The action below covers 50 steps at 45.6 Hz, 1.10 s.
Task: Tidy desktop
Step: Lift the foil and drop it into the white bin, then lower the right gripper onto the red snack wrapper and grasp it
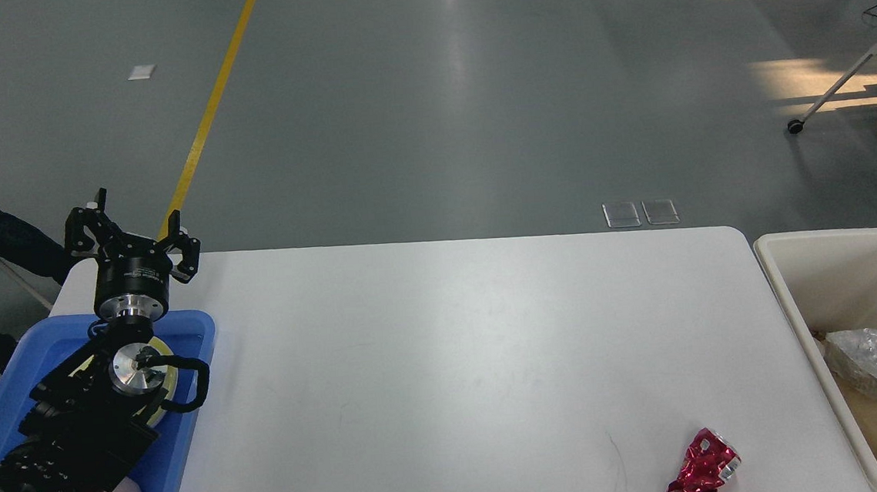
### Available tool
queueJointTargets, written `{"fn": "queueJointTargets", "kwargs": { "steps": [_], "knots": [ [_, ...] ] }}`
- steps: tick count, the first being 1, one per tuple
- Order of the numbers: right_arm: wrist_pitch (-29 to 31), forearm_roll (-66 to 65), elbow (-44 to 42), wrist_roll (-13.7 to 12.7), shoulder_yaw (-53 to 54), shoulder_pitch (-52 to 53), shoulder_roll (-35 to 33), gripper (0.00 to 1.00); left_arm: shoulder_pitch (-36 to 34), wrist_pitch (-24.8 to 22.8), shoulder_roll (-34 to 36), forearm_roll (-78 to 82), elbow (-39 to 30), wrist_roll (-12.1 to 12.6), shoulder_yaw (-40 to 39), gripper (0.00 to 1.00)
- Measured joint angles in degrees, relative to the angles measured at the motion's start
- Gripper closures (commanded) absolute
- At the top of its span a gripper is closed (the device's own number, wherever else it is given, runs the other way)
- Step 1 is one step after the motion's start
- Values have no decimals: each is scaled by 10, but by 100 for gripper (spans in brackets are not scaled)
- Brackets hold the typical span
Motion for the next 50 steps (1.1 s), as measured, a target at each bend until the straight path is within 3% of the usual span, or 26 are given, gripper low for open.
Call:
{"fn": "queueJointTargets", "kwargs": {
  "steps": [11, 22, 26, 38, 42, 50],
  "knots": [
    [63, -3, 31, -6, -89, 170, 71, 0, 0, 0, 0, 0, 0, 0, 0, 4],
    [134, 0, 204, -6, -176, 376, 137, 0, 0, 0, 0, 0, 0, 0, 0, 4],
    [193, 0, 248, -5, -194, 435, 152, 0, 0, 0, 0, 0, 0, 0, 0, 4],
    [483, 0, 322, -4, -235, 597, 185, 0, 0, 0, 0, 0, 0, 0, 0, 4],
    [521, 0, 358, -4, -250, 653, 193, 0, 0, 0, 0, 0, 0, 0, 0, 4],
    [531, 0, 416, -3, -263, 718, 203, 0, 0, 0, 0, 0, 0, 0, 0, 4]
  ]
}}
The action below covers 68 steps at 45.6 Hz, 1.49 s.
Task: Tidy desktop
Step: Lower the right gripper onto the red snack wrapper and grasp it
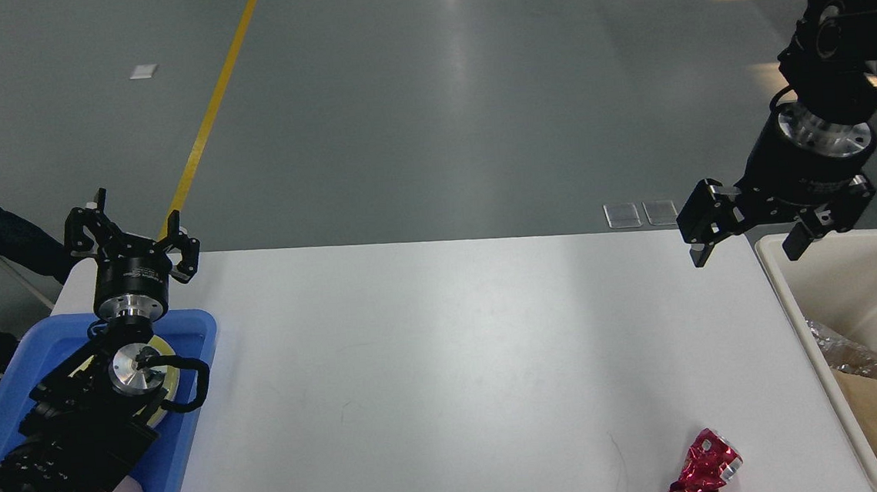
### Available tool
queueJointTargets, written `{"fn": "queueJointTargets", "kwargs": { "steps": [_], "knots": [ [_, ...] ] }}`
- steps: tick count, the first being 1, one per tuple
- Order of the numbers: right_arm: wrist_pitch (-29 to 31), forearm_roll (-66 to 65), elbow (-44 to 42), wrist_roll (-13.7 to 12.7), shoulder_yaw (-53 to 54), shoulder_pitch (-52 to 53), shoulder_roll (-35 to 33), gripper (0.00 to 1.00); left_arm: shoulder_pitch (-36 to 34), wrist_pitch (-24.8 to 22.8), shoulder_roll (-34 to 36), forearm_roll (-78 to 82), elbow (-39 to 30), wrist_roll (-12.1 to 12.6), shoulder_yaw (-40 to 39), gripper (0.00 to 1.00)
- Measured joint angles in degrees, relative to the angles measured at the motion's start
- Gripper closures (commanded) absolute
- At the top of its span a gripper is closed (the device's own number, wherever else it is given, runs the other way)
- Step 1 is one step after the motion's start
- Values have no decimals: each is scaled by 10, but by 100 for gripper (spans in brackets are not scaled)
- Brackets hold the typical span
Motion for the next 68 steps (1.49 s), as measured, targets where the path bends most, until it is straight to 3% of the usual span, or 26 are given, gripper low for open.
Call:
{"fn": "queueJointTargets", "kwargs": {
  "steps": [9, 26, 39, 48, 62, 68],
  "knots": [
    [0, 0, -11, 0, 3, -70, -3, 0, 0, 0, 0, 0, 0, 0, 0, 4],
    [-3, 1, -83, 0, 111, -370, -17, 0, 0, 0, 0, 0, 0, 0, 0, 4],
    [-117, 1, -132, -1, 181, -517, -28, 0, 0, 0, 0, 0, 0, 0, 0, 4],
    [-185, 1, -137, -1, 183, -555, -28, 0, 0, 0, 0, 0, 0, 0, 0, 4],
    [-224, 1, -148, -1, 182, -563, -29, 0, 0, 0, 0, 0, 0, 0, 0, 4],
    [-237, 1, -150, -2, 183, -566, -28, 11, 0, 0, 0, 0, 0, 0, 0, 4]
  ]
}}
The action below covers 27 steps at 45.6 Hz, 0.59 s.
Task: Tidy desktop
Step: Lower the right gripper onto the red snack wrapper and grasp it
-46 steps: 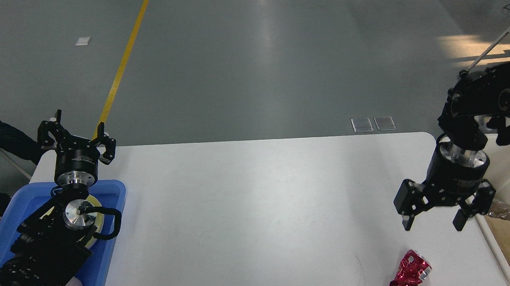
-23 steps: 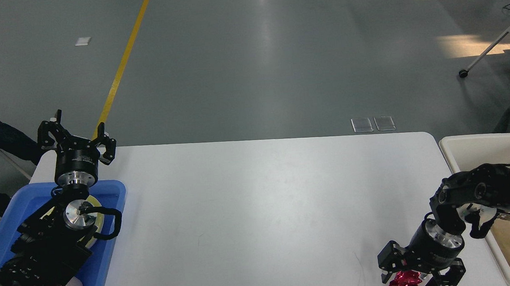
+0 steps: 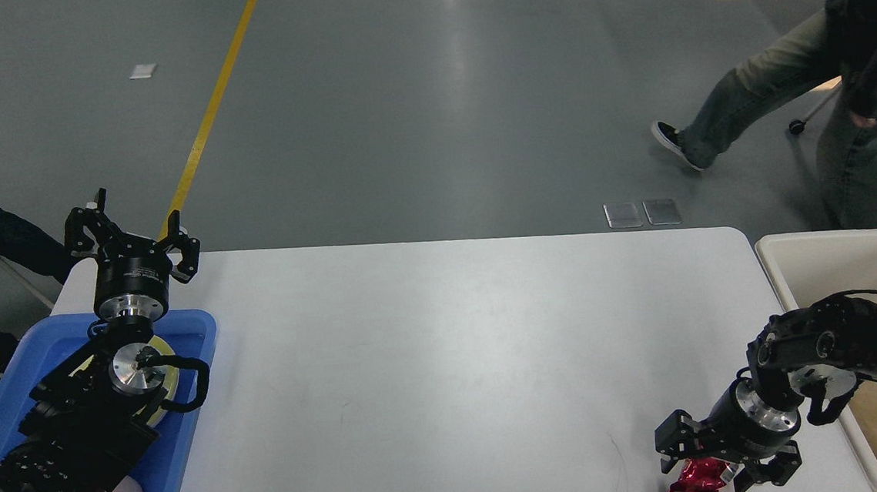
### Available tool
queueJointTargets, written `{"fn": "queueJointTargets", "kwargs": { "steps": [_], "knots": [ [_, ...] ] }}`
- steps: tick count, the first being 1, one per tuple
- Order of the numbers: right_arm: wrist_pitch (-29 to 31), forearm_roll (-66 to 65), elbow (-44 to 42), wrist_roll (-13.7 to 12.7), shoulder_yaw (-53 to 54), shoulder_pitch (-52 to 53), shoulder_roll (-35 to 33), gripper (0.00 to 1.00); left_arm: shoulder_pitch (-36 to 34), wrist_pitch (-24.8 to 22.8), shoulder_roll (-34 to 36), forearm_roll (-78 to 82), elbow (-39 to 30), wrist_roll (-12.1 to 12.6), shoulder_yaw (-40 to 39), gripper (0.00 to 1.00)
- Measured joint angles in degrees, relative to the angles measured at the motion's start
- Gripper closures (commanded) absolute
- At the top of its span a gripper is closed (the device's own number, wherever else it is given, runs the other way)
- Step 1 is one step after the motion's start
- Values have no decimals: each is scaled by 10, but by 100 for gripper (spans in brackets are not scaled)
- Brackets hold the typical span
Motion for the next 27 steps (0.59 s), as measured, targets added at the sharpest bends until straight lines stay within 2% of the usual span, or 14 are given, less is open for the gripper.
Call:
{"fn": "queueJointTargets", "kwargs": {
  "steps": [4, 8, 12, 17, 18, 27],
  "knots": [
    [-21, 0, 0, 0, 0, -5, 1, 19, 0, 0, 0, 0, 0, 0, 0, 4],
    [-52, 0, 3, 0, -1, -13, 2, 47, 0, 0, 0, 0, 0, 0, 0, 4],
    [-85, -1, 6, 0, -2, -19, 4, 58, 0, 0, 0, 0, 0, 0, 0, 4],
    [-116, -1, 9, -1, -5, -24, 4, 96, 0, 0, 0, 0, 0, 0, 0, 4],
    [-118, -1, 10, 0, -5, -24, 4, 100, 0, 0, 0, 0, 0, 0, 0, 4],
    [-104, -2, 22, -1, -7, -10, 1, 100, 0, 0, 0, 0, 0, 0, 0, 4]
  ]
}}
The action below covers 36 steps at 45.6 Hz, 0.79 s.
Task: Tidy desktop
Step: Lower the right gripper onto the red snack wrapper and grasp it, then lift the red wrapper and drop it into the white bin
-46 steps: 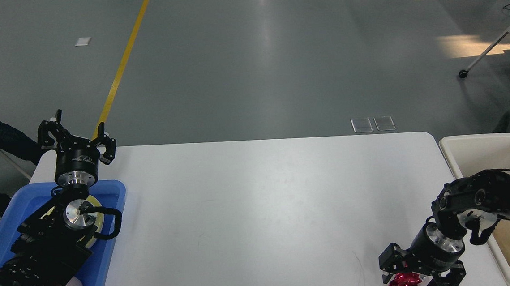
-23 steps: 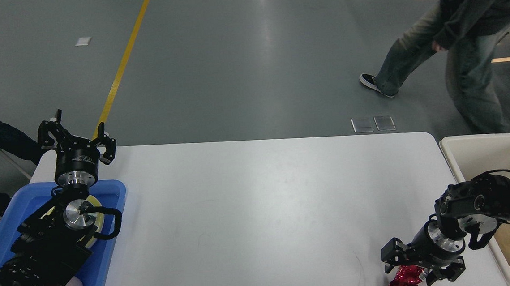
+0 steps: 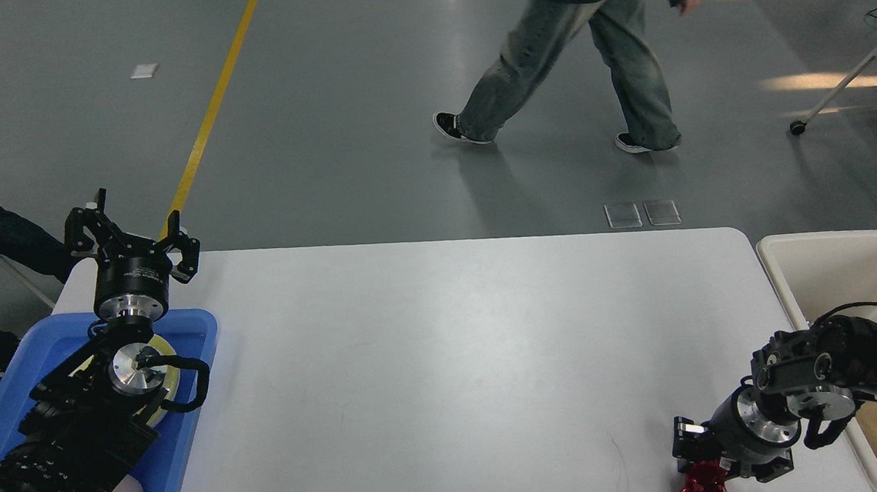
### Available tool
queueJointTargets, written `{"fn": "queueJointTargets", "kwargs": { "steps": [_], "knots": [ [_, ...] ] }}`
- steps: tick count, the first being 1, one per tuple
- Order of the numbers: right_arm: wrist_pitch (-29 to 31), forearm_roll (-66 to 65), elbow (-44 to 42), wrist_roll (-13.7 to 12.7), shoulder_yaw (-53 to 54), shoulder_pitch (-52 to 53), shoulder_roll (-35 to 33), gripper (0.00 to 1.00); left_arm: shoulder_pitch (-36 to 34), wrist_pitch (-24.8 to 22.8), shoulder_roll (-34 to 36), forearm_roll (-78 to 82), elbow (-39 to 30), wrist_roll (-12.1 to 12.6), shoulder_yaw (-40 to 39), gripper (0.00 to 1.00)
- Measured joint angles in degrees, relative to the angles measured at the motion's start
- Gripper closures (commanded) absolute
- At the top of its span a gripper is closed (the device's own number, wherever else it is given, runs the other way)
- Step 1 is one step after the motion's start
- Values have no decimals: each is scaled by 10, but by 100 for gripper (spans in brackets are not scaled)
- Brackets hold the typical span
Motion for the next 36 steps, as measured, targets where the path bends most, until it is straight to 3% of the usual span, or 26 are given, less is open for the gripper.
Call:
{"fn": "queueJointTargets", "kwargs": {
  "steps": [13, 28, 36],
  "knots": [
    [77, 1, 4, 0, 2, 108, -25, 100, 0, 0, 0, 0, 0, 0, 0, 4],
    [209, -2, 2, 0, -2, 375, -118, 100, 0, 0, 0, 0, 0, 0, 0, 4],
    [241, -3, -1, 0, -2, 484, -155, 100, 0, 0, 0, 0, 0, 0, 0, 4]
  ]
}}
